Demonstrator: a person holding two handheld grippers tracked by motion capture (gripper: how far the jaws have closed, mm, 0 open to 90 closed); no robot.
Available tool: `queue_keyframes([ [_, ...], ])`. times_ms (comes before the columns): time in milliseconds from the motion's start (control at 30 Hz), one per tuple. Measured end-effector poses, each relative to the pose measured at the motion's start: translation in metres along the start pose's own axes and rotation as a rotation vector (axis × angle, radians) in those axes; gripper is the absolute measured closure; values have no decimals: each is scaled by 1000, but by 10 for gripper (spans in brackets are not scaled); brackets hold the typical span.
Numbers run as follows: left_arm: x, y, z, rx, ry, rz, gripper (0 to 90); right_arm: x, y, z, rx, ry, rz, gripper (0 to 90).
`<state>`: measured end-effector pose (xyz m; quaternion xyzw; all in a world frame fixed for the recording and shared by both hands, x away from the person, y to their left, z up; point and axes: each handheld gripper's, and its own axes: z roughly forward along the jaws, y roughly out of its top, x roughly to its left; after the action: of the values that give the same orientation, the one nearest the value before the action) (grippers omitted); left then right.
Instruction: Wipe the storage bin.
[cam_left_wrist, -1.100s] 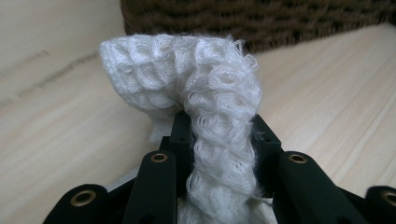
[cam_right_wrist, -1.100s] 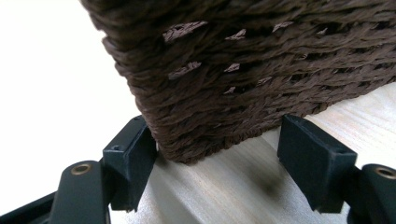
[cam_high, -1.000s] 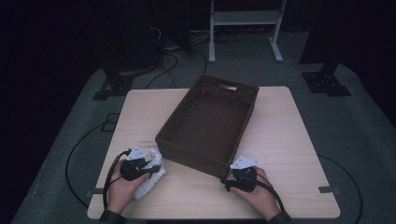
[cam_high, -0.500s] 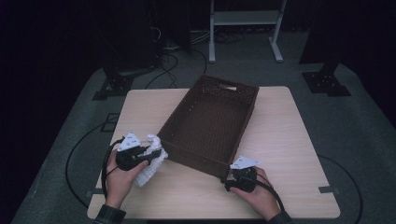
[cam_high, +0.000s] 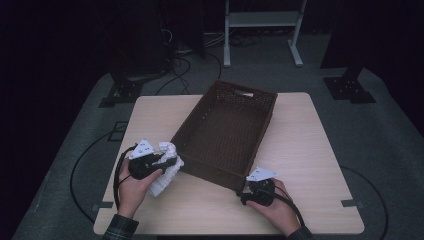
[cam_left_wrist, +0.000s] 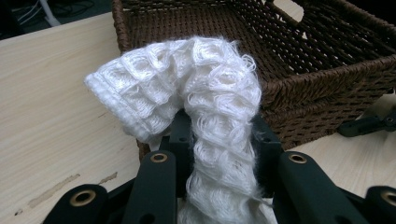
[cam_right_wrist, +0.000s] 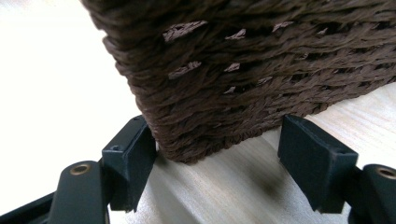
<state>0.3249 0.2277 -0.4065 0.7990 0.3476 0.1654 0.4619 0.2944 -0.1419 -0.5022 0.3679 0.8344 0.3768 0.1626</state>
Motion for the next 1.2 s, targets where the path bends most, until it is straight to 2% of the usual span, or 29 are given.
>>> queue_keyframes([
  [300, 2, -10, 7, 34, -5, -15, 683, 0, 0, 0, -1, -1, 3, 282],
  [533, 2, -22, 22, 119, 0, -9, 681, 0, 0, -1, -1, 2, 1, 295],
  [1200, 5, -37, 46, 236, -11, -10, 681, 0, 0, 0, -2, 2, -2, 294],
])
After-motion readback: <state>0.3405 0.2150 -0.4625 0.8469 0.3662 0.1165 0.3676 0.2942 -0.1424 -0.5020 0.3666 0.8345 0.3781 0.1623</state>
